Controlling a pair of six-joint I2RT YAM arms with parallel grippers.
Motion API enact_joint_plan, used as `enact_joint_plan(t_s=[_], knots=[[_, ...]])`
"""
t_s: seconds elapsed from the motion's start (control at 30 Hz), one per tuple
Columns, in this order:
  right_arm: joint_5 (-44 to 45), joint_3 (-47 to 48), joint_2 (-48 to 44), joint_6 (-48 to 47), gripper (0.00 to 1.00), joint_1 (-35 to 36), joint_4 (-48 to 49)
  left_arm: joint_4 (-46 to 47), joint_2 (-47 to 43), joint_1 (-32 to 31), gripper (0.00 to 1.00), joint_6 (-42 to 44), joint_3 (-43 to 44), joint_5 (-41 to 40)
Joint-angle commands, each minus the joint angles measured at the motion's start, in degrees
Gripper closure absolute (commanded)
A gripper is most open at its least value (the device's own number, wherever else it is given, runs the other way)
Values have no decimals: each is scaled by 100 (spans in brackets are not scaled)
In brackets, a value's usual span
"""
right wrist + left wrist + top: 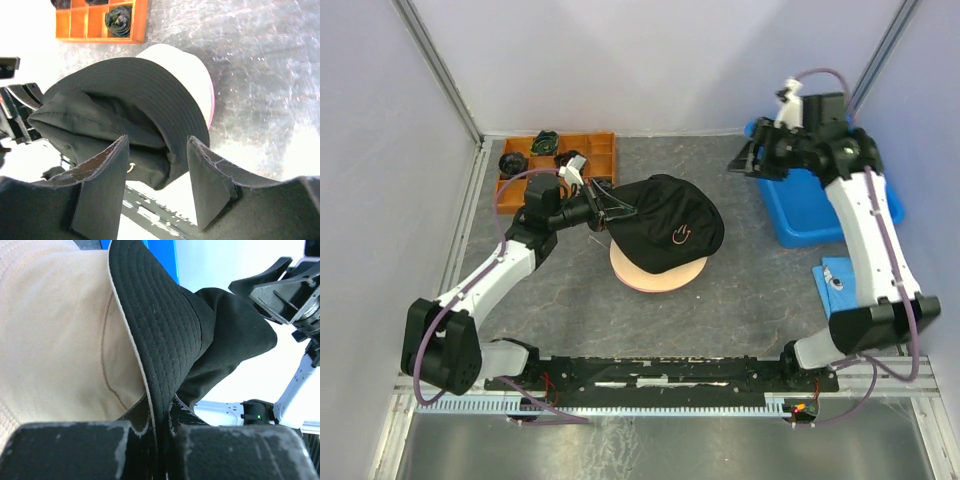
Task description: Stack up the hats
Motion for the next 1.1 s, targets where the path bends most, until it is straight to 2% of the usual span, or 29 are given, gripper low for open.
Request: enact_joint_plan(t_s=[0.0, 0.23, 0.43, 0.63, 0.87, 1.07], knots=[[-1022, -1294, -994, 925, 42, -944, 1295, 684, -45, 15, 97, 189, -209, 249], [-2132, -3302, -1591, 2134, 43, -1543, 2509, 847, 83, 9, 97, 165, -332, 232], [-2619, -4464, -1765, 2751, 43, -1792, 3420, 977, 188, 23, 97, 67, -433, 161], [-2781, -5130, -1757, 2801, 42, -1952, 3850, 1221, 323, 21, 97, -48, -478, 186], [-2776, -6074, -1775, 3197, 42, -1949, 4780, 1419, 472, 23, 97, -190, -496, 211], [-2867, -6656, -1576, 3761, 41, -1937, 6097, 1435, 514, 22, 97, -199, -442, 228]])
